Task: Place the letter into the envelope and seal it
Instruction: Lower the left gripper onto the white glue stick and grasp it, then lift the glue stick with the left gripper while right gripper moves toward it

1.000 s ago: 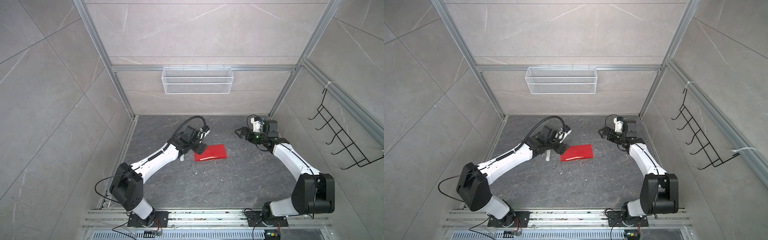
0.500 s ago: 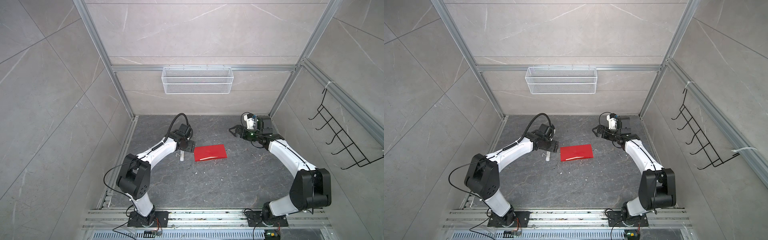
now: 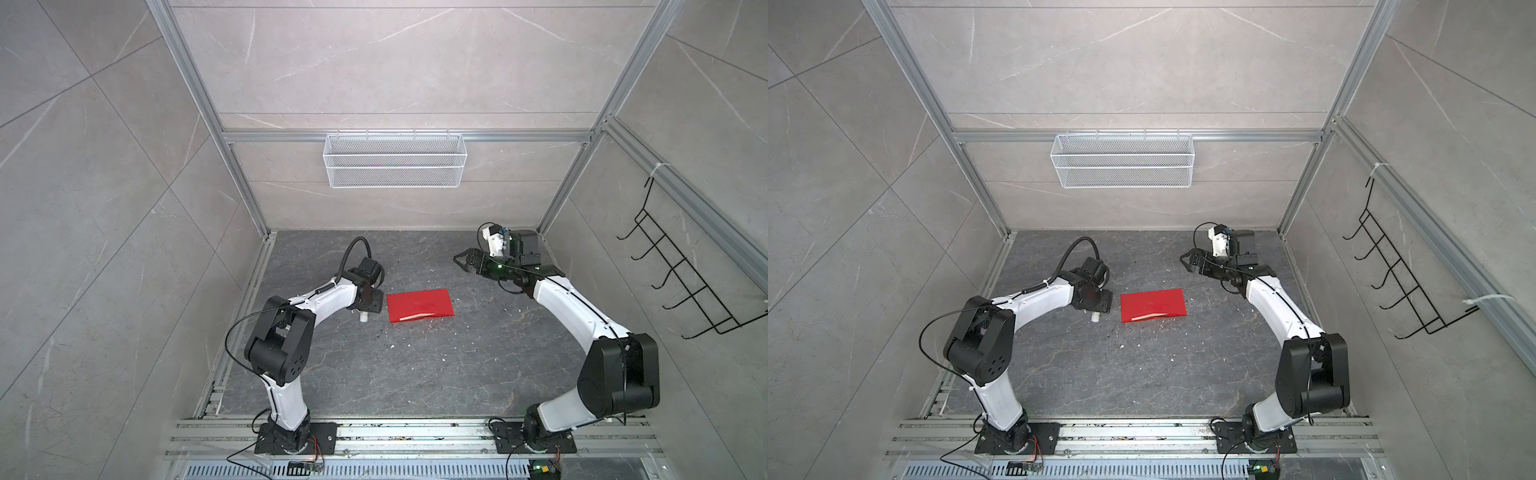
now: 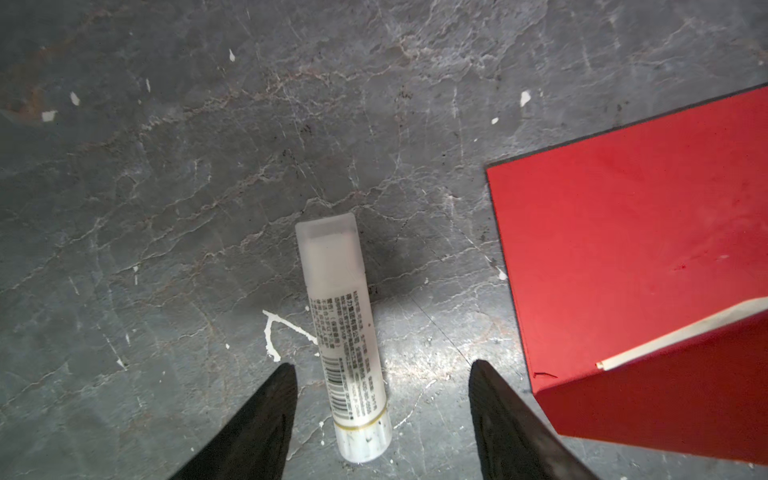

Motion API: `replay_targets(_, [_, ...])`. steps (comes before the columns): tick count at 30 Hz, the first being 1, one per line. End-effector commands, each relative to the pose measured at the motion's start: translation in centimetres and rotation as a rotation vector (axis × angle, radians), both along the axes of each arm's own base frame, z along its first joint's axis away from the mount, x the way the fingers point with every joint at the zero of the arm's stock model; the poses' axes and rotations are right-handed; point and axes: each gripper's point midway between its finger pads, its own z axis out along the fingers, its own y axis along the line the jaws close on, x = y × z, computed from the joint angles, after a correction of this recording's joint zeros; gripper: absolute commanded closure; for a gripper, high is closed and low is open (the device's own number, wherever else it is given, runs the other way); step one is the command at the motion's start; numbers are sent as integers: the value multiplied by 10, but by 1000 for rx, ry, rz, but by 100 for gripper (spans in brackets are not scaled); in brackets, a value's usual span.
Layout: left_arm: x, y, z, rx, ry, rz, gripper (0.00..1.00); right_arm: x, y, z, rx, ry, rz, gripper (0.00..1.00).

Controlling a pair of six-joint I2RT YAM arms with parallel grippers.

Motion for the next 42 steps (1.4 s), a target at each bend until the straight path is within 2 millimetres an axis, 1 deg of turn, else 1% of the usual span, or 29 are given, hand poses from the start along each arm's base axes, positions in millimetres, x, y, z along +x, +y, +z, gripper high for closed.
replay_targets(1, [4,7,-6,20,-3,36,35,2,6,2,-8,-7,31,1])
replay_targets(3, [3,9,-10,27,1,38,37,2,7,1,-9,-5,33,1])
replay_targets(4, [3,9,-11,30,3,39,40,2,6,1,-9,-5,33,1])
replay_targets(7, [3,12,-16,37,8,45,41,1,8,-1,-10,0,37,1])
replay_targets(9, [3,12,-19,38,15,46,45,1,8,-1,-8,1,38,1])
replay_targets(11, [3,14,-23,42,22,49,47,2,8,-1,-8,1,40,1])
replay_targets(22, [1,17,-36,31,56,60,63,0,10,-5,-11,9,47,1])
replay_targets(24, [1,18,-38,32,61,62,71,0,9,-5,-12,10,47,1])
replay_targets(27, [2,16,-36,20,56,53,86,-1,10,-3,-10,6,51,1])
replay_targets(28, [3,15,-33,13,42,46,89,0,10,-3,-12,6,53,1])
replay_targets(30, [8,11,-21,-8,0,20,92,0,11,-1,-13,2,58,1])
replay_targets(32, [15,6,-3,-30,-61,-15,96,0,12,4,-12,-4,68,1])
replay_targets(33, [19,3,8,-41,-99,-39,100,-1,14,7,-12,-8,77,1])
replay_targets(35, [27,-2,32,-62,-179,-84,100,-3,18,11,-15,-17,94,1])
replay_targets(37, [33,-11,62,-109,-278,-143,100,-5,22,17,-15,-27,115,1])
replay_targets(39, [35,-23,89,-172,-370,-213,100,-7,27,23,-12,-33,139,1])
replay_targets(42, [33,-37,129,-244,-522,-315,100,-13,40,36,-15,-51,193,1])
